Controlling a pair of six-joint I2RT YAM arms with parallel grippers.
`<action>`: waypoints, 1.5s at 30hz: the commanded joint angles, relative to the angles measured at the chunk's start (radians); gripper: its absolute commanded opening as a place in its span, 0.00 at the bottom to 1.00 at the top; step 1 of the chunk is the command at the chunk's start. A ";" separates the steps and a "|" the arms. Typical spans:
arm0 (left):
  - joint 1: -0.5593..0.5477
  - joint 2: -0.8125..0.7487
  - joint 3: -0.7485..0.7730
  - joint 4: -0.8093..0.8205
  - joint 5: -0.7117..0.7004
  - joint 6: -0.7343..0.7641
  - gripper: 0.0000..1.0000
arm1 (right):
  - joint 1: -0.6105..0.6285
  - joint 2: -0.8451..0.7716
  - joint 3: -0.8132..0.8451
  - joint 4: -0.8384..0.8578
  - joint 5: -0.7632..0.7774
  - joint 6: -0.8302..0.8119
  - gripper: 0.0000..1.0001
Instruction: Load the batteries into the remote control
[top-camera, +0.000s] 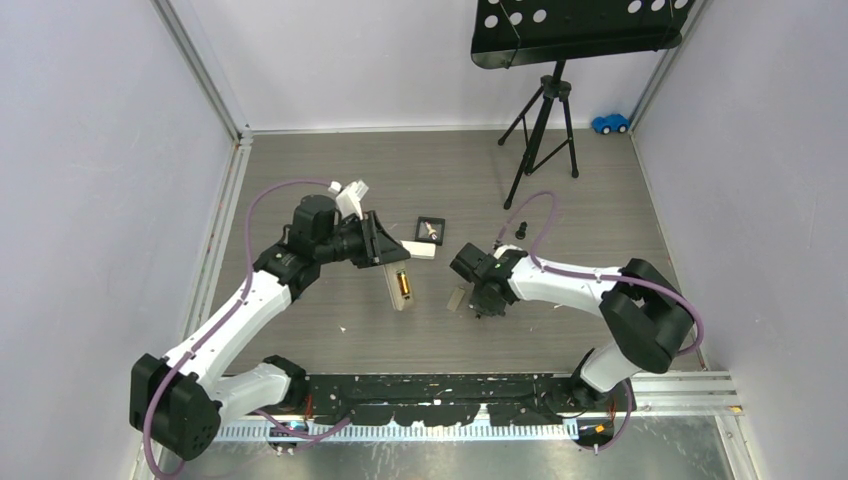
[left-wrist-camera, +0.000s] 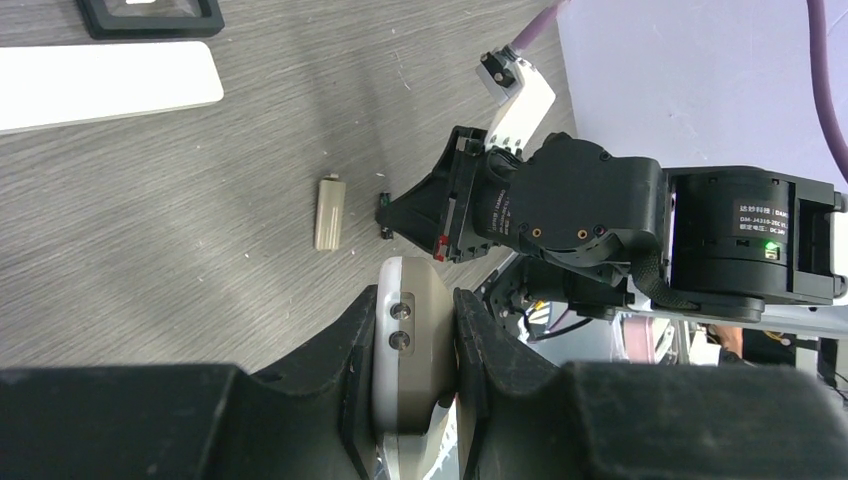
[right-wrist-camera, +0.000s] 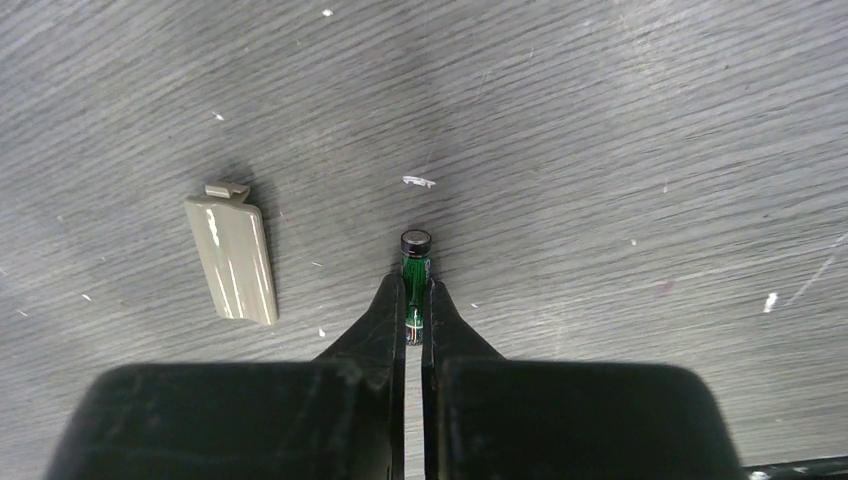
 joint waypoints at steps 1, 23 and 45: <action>0.003 0.010 -0.015 0.099 0.051 -0.071 0.00 | 0.000 -0.046 0.065 -0.033 0.031 -0.100 0.00; 0.002 0.124 -0.147 0.684 0.253 -0.433 0.00 | 0.102 -0.390 0.375 0.054 -0.395 -0.592 0.01; 0.002 0.135 -0.148 0.701 0.275 -0.515 0.00 | 0.148 -0.236 0.496 -0.078 -0.307 -0.612 0.21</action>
